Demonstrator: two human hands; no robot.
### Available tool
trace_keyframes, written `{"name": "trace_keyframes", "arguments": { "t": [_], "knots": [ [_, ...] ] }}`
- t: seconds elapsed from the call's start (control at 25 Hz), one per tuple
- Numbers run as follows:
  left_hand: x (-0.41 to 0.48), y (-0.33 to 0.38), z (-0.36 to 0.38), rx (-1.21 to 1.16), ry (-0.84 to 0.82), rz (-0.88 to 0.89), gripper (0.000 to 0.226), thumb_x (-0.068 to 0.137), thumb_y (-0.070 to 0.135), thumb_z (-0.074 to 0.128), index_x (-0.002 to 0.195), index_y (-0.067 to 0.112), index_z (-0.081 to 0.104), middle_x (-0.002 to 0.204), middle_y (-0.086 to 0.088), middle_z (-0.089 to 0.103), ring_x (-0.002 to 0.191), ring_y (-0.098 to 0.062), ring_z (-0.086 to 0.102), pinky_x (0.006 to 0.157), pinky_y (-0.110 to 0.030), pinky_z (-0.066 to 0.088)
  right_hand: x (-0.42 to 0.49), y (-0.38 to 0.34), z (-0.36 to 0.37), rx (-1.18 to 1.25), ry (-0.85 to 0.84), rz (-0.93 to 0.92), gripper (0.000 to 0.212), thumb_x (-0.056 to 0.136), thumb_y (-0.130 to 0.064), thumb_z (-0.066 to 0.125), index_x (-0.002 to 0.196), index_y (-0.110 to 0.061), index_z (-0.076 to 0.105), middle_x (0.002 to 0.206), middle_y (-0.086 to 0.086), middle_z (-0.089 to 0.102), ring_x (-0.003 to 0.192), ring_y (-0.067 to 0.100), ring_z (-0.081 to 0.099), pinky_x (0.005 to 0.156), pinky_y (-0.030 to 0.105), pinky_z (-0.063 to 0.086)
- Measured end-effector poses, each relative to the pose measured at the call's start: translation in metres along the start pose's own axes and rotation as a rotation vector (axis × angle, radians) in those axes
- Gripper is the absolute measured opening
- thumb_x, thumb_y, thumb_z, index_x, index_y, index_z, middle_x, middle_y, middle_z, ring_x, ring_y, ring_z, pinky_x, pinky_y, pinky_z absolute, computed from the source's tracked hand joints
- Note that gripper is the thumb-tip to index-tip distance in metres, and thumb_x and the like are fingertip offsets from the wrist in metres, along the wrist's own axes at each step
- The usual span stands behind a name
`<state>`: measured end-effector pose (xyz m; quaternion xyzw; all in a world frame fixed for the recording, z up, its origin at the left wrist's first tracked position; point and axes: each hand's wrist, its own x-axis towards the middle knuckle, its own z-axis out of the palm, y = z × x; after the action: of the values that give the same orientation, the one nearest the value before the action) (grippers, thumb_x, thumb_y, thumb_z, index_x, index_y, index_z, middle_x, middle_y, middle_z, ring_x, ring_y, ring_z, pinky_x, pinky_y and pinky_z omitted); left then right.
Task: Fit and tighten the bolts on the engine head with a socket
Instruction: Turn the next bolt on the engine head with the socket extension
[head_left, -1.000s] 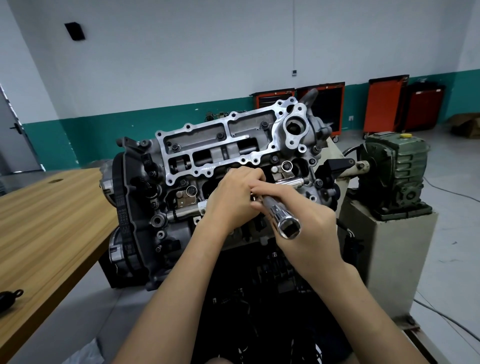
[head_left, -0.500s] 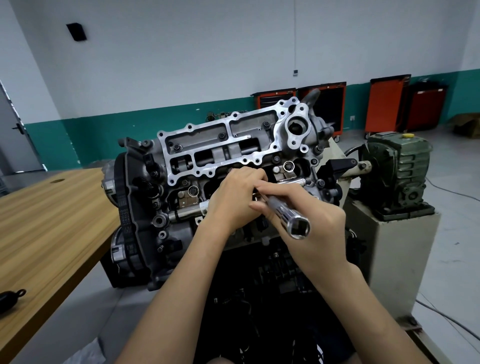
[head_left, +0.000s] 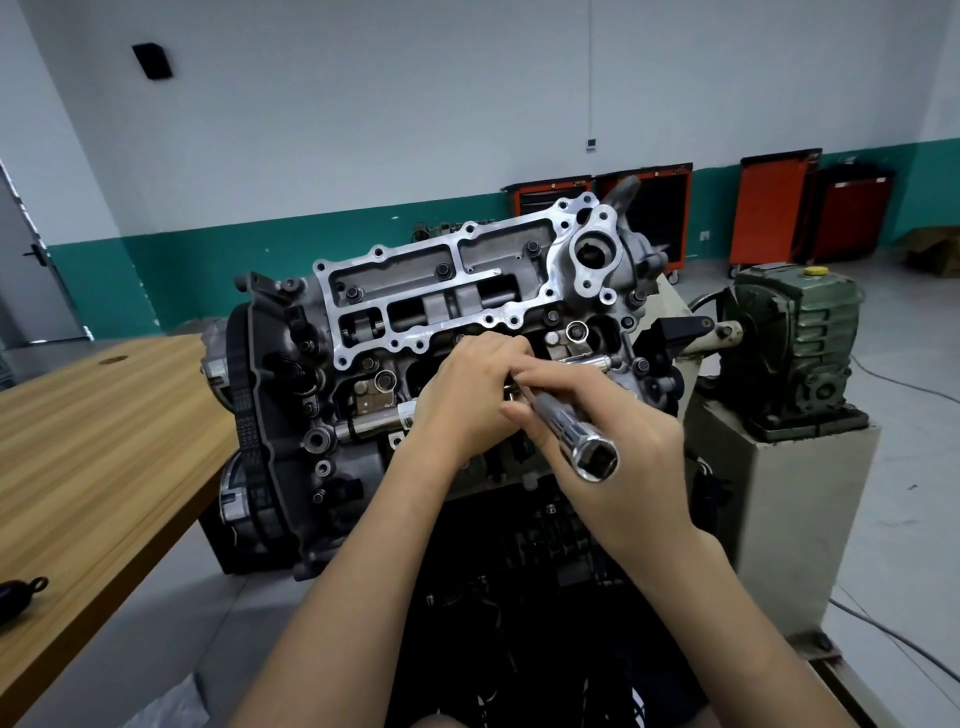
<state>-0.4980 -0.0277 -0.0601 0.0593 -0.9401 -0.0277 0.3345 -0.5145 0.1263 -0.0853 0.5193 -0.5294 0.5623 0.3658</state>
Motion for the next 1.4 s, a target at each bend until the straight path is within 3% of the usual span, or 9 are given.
{"name": "trace_keyframes", "arguments": {
  "t": [0.12, 0.28, 0.48, 0.68, 0.88, 0.96, 1.08, 1.24, 1.4],
  "knots": [
    [0.0004, 0.0010, 0.0000, -0.040, 0.005, -0.044, 0.010, 0.081, 0.026, 0.054, 0.089, 0.021, 0.054, 0.087, 0.012, 0.050, 0.087, -0.012, 0.041, 0.064, -0.019, 0.025, -0.0027, -0.0009, 0.0026, 0.005, -0.111, -0.014, 0.037, 0.075, 0.021, 0.069, 0.109, 0.006, 0.066, 0.108, 0.009, 0.070, 0.098, 0.014, 0.066, 0.088, 0.027, 0.053],
    [0.0003, 0.0000, -0.0001, 0.009, 0.009, 0.029, 0.013, 0.080, 0.023, 0.054, 0.090, 0.015, 0.055, 0.089, 0.006, 0.055, 0.088, -0.013, 0.043, 0.065, -0.019, 0.021, 0.0012, 0.0012, -0.0028, -0.055, 0.010, 0.008, 0.026, 0.072, -0.001, 0.084, 0.095, 0.001, 0.072, 0.077, 0.007, 0.072, 0.064, 0.016, 0.065, 0.065, 0.019, 0.051],
    [0.0005, 0.0013, -0.0006, -0.012, 0.002, -0.014, 0.008, 0.082, 0.024, 0.057, 0.088, 0.019, 0.053, 0.083, 0.011, 0.048, 0.085, -0.011, 0.041, 0.067, -0.018, 0.029, -0.0041, -0.0027, 0.0032, 0.031, -0.147, -0.025, 0.035, 0.078, 0.019, 0.066, 0.111, 0.008, 0.065, 0.111, 0.013, 0.069, 0.101, 0.019, 0.067, 0.088, 0.034, 0.054],
    [-0.0020, 0.0048, -0.0051, 0.011, -0.003, 0.017, 0.014, 0.083, 0.023, 0.049, 0.093, 0.014, 0.054, 0.092, 0.004, 0.054, 0.090, -0.016, 0.043, 0.066, -0.022, 0.020, 0.0009, 0.0017, 0.0003, -0.036, -0.005, 0.028, 0.029, 0.072, 0.003, 0.082, 0.099, 0.003, 0.071, 0.080, 0.013, 0.072, 0.069, 0.025, 0.069, 0.068, 0.027, 0.053],
    [-0.0010, 0.0036, -0.0028, -0.021, 0.011, -0.029, 0.009, 0.084, 0.027, 0.055, 0.088, 0.020, 0.053, 0.085, 0.011, 0.050, 0.086, -0.012, 0.042, 0.063, -0.020, 0.025, -0.0024, -0.0007, 0.0023, -0.034, -0.102, -0.038, 0.028, 0.083, 0.011, 0.065, 0.110, 0.006, 0.066, 0.107, 0.009, 0.070, 0.096, 0.010, 0.065, 0.090, 0.014, 0.048],
    [0.0003, 0.0016, -0.0008, -0.010, 0.018, 0.002, 0.011, 0.083, 0.025, 0.055, 0.090, 0.017, 0.055, 0.089, 0.007, 0.054, 0.087, -0.014, 0.044, 0.068, -0.023, 0.026, 0.0011, 0.0027, -0.0004, -0.069, -0.039, -0.027, 0.029, 0.076, 0.010, 0.075, 0.104, 0.003, 0.070, 0.093, 0.005, 0.073, 0.080, 0.008, 0.064, 0.078, 0.010, 0.049],
    [0.0023, -0.0007, 0.0010, 0.008, -0.012, 0.042, 0.015, 0.081, 0.027, 0.050, 0.090, 0.016, 0.054, 0.089, 0.006, 0.055, 0.089, -0.016, 0.046, 0.079, -0.027, 0.034, 0.0011, 0.0030, -0.0028, -0.084, 0.050, -0.017, 0.029, 0.069, 0.001, 0.086, 0.094, 0.001, 0.072, 0.076, 0.003, 0.072, 0.064, 0.010, 0.063, 0.064, 0.018, 0.051],
    [0.0028, -0.0019, 0.0030, -0.021, 0.018, -0.037, 0.008, 0.080, 0.025, 0.054, 0.088, 0.022, 0.053, 0.080, 0.017, 0.046, 0.083, -0.006, 0.036, 0.066, -0.016, 0.026, -0.0040, -0.0005, 0.0026, -0.022, -0.070, -0.029, 0.035, 0.077, 0.016, 0.071, 0.110, 0.006, 0.066, 0.107, 0.011, 0.070, 0.096, 0.017, 0.068, 0.087, 0.028, 0.054],
    [0.0013, -0.0031, 0.0030, -0.008, 0.026, 0.032, 0.011, 0.080, 0.022, 0.055, 0.089, 0.016, 0.054, 0.087, 0.007, 0.052, 0.083, -0.009, 0.036, 0.069, -0.018, 0.025, 0.0007, 0.0036, 0.0002, -0.133, 0.011, -0.035, 0.034, 0.067, 0.011, 0.083, 0.098, 0.002, 0.072, 0.083, 0.002, 0.073, 0.074, 0.007, 0.062, 0.075, 0.005, 0.045]
  ]
}}
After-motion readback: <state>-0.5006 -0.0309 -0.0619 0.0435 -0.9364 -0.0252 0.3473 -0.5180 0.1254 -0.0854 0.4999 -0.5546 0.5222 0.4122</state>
